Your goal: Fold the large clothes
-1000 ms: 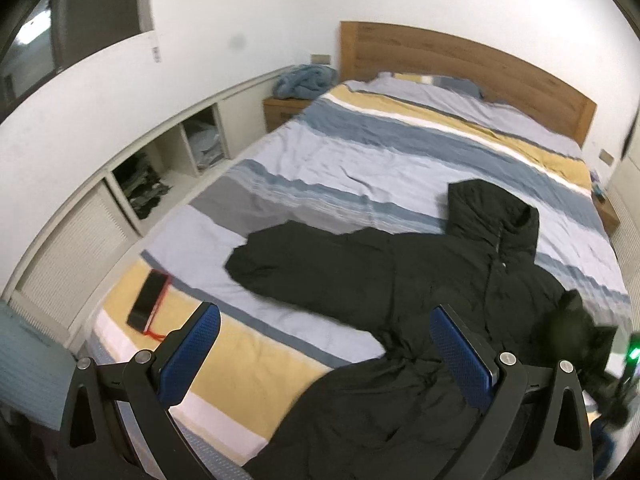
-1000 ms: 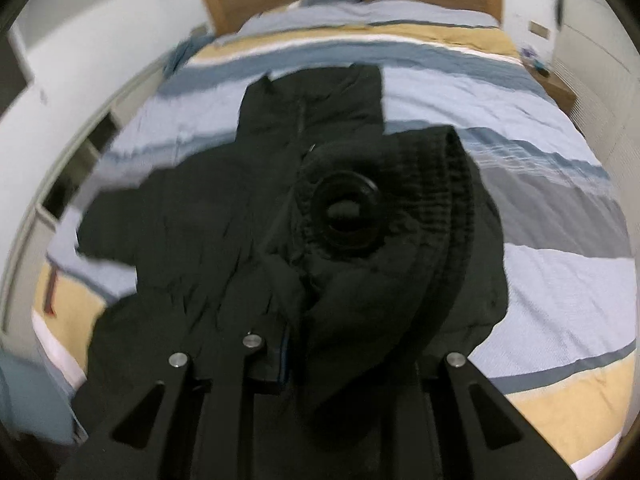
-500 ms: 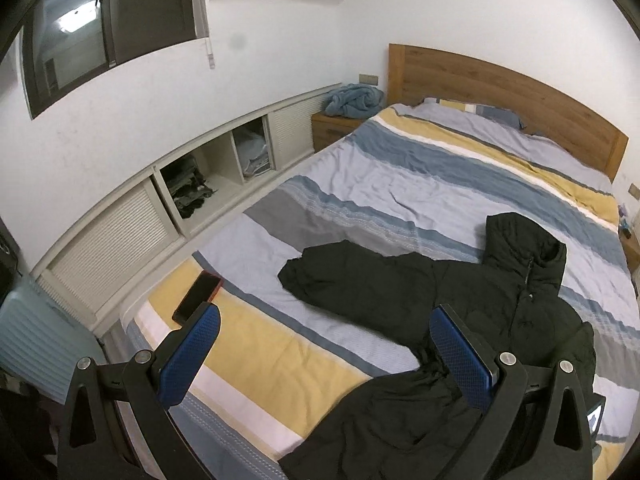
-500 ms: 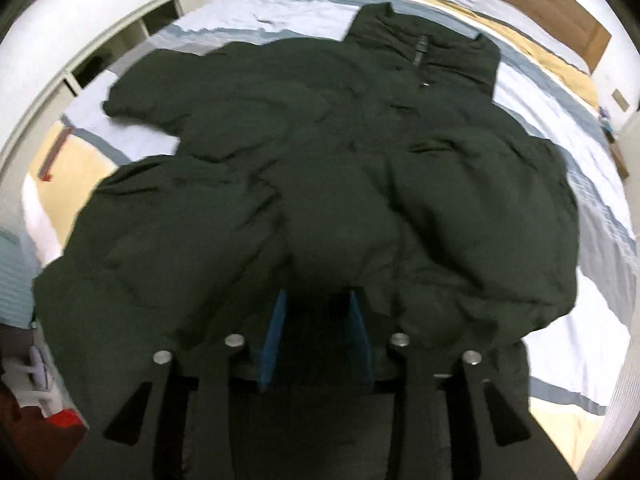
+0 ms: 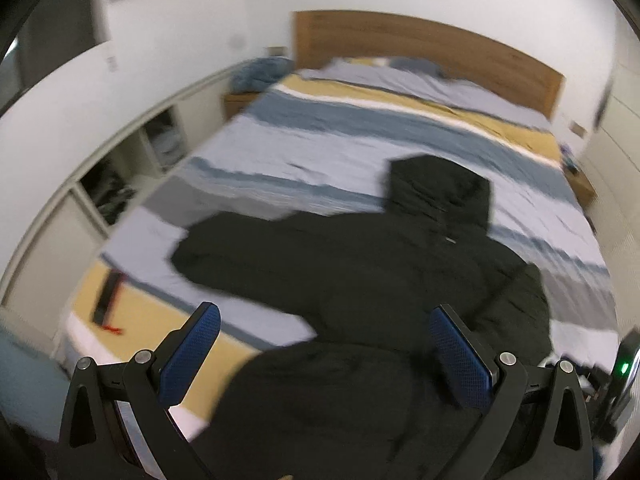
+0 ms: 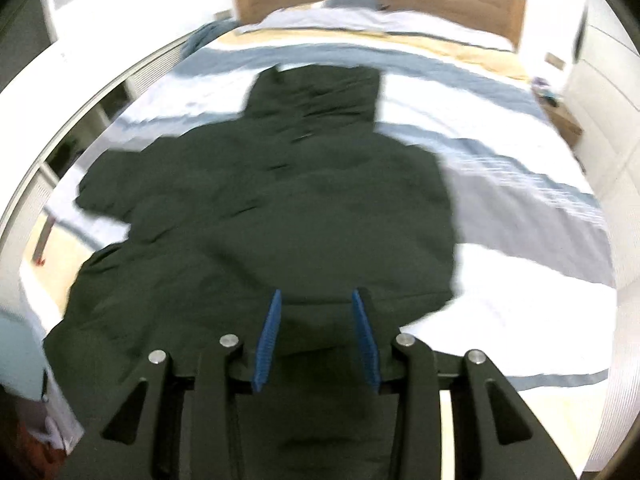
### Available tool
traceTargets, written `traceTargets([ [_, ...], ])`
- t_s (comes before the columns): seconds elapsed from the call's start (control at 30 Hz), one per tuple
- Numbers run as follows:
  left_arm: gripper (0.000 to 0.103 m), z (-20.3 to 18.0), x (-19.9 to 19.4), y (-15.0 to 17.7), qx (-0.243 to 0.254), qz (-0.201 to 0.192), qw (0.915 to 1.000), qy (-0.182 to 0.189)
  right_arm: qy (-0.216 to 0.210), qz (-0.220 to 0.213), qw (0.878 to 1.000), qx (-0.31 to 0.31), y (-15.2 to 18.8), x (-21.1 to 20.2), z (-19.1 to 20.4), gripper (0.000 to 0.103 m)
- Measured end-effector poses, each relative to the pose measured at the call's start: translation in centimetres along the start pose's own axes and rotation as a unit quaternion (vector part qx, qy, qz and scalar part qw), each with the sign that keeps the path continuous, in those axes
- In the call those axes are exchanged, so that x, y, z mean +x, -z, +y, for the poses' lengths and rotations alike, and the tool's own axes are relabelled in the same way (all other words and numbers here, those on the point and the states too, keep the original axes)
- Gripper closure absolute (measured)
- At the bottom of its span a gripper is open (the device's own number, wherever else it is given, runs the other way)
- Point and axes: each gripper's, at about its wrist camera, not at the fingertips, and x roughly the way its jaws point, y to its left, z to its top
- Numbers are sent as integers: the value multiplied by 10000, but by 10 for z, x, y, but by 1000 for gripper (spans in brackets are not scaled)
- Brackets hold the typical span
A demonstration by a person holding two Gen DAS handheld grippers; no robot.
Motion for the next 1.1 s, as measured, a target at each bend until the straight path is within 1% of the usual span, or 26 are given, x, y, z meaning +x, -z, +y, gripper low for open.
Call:
traceTargets([
  [0.07, 0, -31, 17, 6, 15, 111, 9998, 185, 113, -60, 9999, 29, -3, 1, -27, 66],
  [0.13, 1, -71, 44, 14, 7, 307, 9991, 308, 192, -61, 9998, 63, -7, 6, -49, 66],
  [0.2, 1, -97, 64, 22, -1, 462, 9982, 380, 173, -51, 9998, 96, -13, 17, -70, 66],
  [0.27, 1, -123, 90, 32, -38, 705, 9966, 424, 122, -44, 9999, 79, -21, 34, -86, 66],
  [0.33, 10, -150, 119, 40, -14, 975, 9944, 410, 26, -48, 10000, 38, -29, 50, -92, 65],
  [0.43, 11, -174, 146, 52, -106, 1168, 9925, 342, -208, -56, 9998, -35, -42, 76, -94, 65],
  [0.53, 11, -194, 172, 63, -206, 1198, 9924, 204, -364, -43, 9992, -152, -49, 98, -90, 65],
  [0.6, 10, -198, 187, 70, -251, 1260, 9917, 90, -480, 15, 9986, -201, -50, 111, -89, 65],
  [0.7, 3, -194, 213, 90, -286, 1440, 9890, -171, -597, 155, 9972, -427, -43, 129, -82, 64],
  [0.73, 0, -190, 221, 98, -258, 1498, 9879, -312, -622, 189, 9967, -490, -41, 134, -80, 61],
  [0.77, 0, -183, 229, 105, -236, 1574, 9862, -444, -663, 226, 9960, -557, -37, 139, -78, 56],
  [0.8, 0, -175, 235, 112, -267, 1656, 9845, -513, -700, 265, 9954, -599, -35, 143, -77, 53],
  [0.83, 0, -165, 239, 117, -356, 1752, 9825, -530, -737, 318, 9947, -643, -32, 147, -78, 53],
  [0.9, 0, -147, 243, 122, -510, 1889, 9792, -540, -741, 406, 9942, -662, -28, 153, -83, 50],
  [0.93, 0, -142, 243, 122, -507, 1935, 9782, -560, -730, 444, 9943, -641, -27, 155, -86, 49],
  [1.0, 0, -141, 240, 121, -389, 1955, 9782, -582, -668, 495, 9947, -604, -25, 156, -92, 48],
  [1.07, 0, -143, 236, 119, -170, 1968, 9782, -634, -602, 534, 9951, -571, -25, 155, -97, 45],
  [1.1, 0, -141, 235, 119, -160, 1975, 9781, -643, -553, 541, 9955, -556, -25, 153, -98, 45],
])
